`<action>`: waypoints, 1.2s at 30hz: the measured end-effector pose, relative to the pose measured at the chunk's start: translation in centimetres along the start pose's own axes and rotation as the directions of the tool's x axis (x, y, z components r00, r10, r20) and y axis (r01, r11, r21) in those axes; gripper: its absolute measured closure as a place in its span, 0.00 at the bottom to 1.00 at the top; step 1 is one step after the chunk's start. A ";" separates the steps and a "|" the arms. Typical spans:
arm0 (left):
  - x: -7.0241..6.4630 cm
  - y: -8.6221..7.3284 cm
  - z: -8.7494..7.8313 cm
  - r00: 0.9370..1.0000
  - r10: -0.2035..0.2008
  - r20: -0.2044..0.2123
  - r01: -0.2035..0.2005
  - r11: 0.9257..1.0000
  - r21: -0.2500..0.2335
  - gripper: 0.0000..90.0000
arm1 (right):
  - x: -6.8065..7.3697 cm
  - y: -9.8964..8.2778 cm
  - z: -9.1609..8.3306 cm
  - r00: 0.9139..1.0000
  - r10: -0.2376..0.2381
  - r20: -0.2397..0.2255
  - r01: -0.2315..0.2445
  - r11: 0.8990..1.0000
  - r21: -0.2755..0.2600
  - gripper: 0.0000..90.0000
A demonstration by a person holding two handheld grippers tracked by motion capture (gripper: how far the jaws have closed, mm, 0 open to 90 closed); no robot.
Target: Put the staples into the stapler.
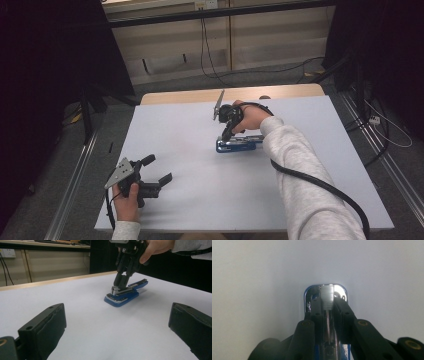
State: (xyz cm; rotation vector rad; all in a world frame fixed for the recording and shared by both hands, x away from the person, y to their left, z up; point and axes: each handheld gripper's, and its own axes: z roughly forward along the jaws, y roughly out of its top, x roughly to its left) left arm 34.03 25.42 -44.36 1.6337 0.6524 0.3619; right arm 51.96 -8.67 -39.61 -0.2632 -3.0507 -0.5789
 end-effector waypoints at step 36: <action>0.0 0.1 0.4 1.000 -0.012 0.013 0.012 1.000 0.015 0.02 | 0.3 -1.6 -1.3 0.993 0.104 0.061 -0.098 0.991 -0.092 0.57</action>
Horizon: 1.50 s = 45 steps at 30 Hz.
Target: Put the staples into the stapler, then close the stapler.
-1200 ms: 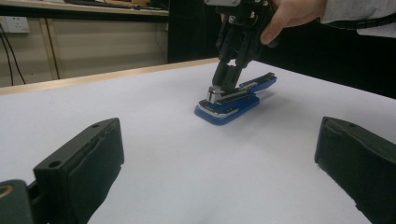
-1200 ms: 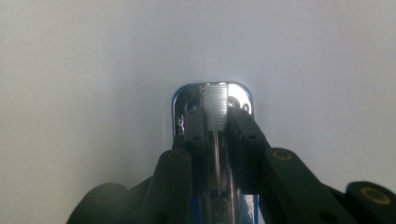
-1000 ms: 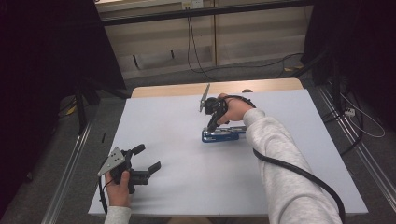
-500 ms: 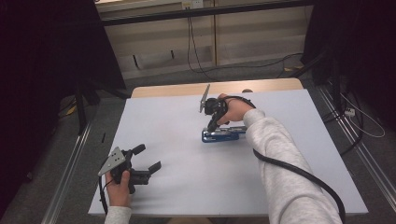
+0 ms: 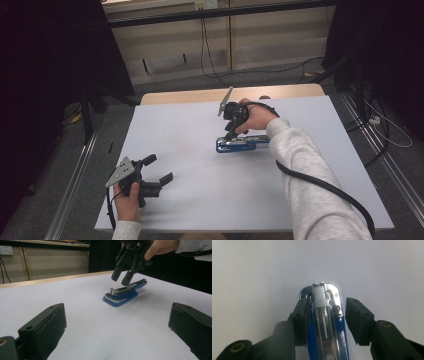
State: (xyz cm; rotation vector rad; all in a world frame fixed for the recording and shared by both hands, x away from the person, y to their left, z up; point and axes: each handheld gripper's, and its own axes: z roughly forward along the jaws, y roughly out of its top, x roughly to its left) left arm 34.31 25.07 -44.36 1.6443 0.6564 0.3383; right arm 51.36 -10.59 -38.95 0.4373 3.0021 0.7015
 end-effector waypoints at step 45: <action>-1.0 2.0 8.4 0.998 -0.037 0.055 0.029 0.990 0.140 0.02 | 4.3 -15.4 -4.6 0.857 0.430 0.286 -0.345 0.889 -0.303 0.09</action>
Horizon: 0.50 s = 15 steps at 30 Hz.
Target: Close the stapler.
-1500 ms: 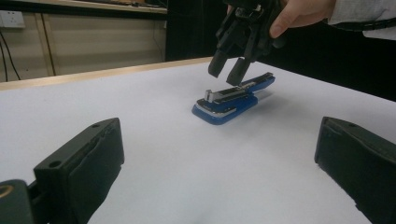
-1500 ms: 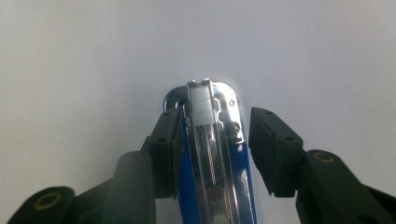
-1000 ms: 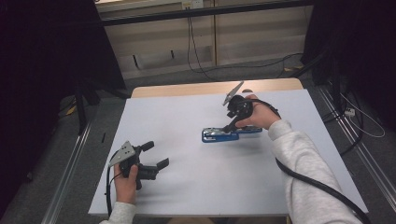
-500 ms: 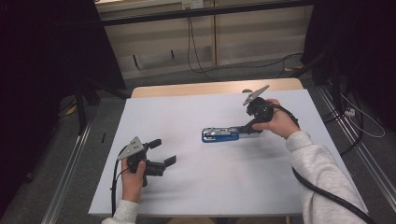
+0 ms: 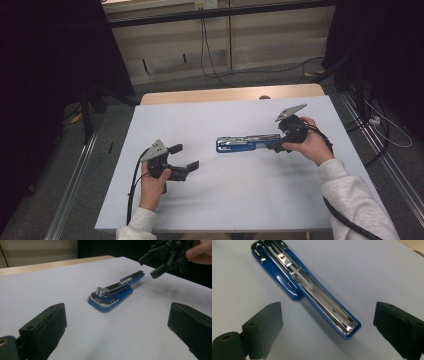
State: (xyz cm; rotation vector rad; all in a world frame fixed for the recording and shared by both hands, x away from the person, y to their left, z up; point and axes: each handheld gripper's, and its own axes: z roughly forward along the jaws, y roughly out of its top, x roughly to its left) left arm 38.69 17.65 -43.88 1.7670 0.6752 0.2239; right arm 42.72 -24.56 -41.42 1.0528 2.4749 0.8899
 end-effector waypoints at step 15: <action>1.0 0.3 3.9 0.993 -0.019 -0.120 0.033 0.993 0.116 0.10 | -0.8 -3.6 -1.2 0.987 0.136 0.090 -0.131 0.990 -0.060 0.27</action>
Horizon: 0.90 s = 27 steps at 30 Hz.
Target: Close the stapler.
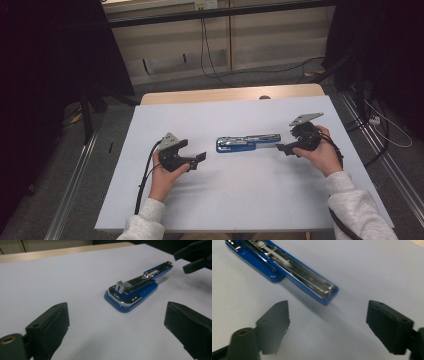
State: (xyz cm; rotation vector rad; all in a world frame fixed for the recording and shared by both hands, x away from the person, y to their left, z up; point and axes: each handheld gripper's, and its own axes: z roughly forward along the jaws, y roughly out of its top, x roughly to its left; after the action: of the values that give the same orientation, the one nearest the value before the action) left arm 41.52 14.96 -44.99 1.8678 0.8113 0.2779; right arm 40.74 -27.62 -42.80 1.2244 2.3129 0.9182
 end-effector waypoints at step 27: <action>0.0 1.1 6.2 0.999 0.027 -0.037 -0.019 0.977 0.214 1.00 | -0.4 -1.5 1.4 0.995 0.048 0.086 -0.052 0.998 0.041 1.00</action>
State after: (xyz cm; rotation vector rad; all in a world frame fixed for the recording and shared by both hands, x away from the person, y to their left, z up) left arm 45.22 10.23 -46.74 2.0797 0.8752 0.2506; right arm 40.88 -27.99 -44.89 1.3188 2.2563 0.8201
